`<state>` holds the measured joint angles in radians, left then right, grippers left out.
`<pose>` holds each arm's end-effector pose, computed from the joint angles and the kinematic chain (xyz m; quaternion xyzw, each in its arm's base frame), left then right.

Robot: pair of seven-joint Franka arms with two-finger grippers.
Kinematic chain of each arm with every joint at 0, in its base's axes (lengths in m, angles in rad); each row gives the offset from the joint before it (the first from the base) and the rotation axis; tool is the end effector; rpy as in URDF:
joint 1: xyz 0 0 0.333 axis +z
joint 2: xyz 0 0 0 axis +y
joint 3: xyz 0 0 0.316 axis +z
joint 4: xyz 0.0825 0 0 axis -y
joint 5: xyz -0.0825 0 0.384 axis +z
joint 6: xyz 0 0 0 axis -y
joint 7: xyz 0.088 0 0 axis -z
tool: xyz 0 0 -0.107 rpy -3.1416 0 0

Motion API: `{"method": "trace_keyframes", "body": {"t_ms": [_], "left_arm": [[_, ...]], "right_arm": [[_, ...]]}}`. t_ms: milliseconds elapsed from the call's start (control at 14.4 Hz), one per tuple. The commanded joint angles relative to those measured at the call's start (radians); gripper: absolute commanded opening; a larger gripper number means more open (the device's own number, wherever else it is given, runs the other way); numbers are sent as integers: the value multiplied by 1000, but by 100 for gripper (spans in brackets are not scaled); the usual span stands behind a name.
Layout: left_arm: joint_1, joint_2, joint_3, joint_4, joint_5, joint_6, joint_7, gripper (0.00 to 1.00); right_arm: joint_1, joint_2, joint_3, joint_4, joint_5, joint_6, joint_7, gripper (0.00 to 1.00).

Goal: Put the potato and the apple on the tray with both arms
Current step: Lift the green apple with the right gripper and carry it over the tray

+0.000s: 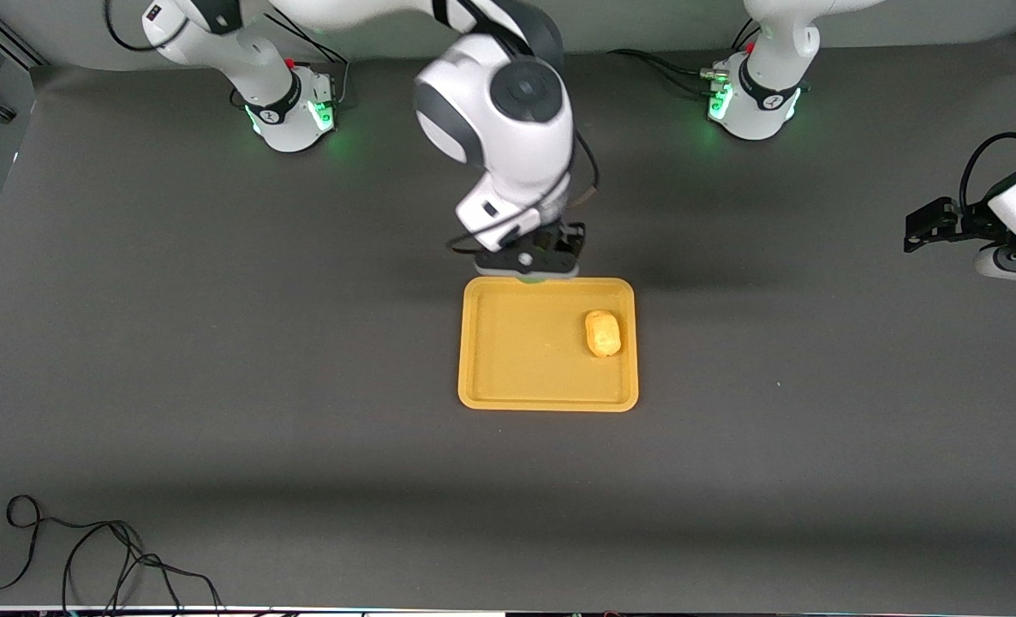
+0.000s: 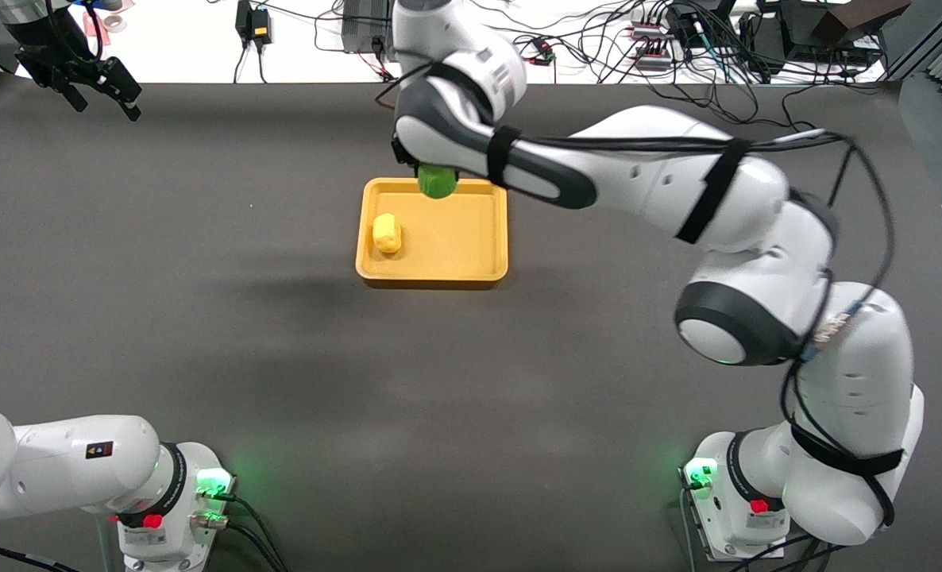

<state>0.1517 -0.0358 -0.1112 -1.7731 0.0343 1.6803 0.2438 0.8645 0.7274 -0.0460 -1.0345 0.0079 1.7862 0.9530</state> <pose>0.5448 0.0245 0.5576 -0.9940 0.1037 0.0310 0.0147 0.5070 0.5594 0.4177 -0.9979 0.0620 -0.0167 0.0025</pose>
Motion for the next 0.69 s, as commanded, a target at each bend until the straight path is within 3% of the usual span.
{"method": "trace_keyframes", "body": {"t_ms": [0,417,625], "left_arm": [[2,-32,1,-45,22,30,78,99],[12,-22,22,-46,4,7,160,100],[12,-16,22,-46,4,6,158,100]], "right_arm": [[-18,139,8,59,-11,74,27,51],[-28,257,-3,-52,-48,344,26,51],[-30,280,-3,-52,-71,360,27,51]]}}
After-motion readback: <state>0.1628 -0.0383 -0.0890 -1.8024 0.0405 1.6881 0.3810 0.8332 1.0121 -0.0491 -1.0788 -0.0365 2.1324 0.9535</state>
